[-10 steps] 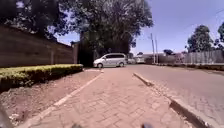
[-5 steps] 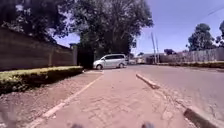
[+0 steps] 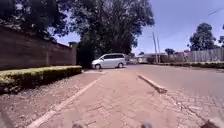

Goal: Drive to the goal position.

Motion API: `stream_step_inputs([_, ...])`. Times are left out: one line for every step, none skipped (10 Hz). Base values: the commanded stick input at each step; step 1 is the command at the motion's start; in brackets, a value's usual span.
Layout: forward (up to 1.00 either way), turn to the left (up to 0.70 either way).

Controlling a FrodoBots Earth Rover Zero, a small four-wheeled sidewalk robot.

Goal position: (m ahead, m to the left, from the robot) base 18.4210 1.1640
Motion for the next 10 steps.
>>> stream_step_inputs([0.70, 0.00])
stream_step_inputs([0.70, 0.00])
stream_step_inputs([0.70, 0.00])
stream_step_inputs([0.70, 0.00])
stream_step_inputs([0.70, 0.00])
stream_step_inputs([0.70, 0.00])
stream_step_inputs([0.70, 0.00])
stream_step_inputs([0.70, 0.00])
stream_step_inputs([0.70, 0.00])
stream_step_inputs([0.70, 0.00])
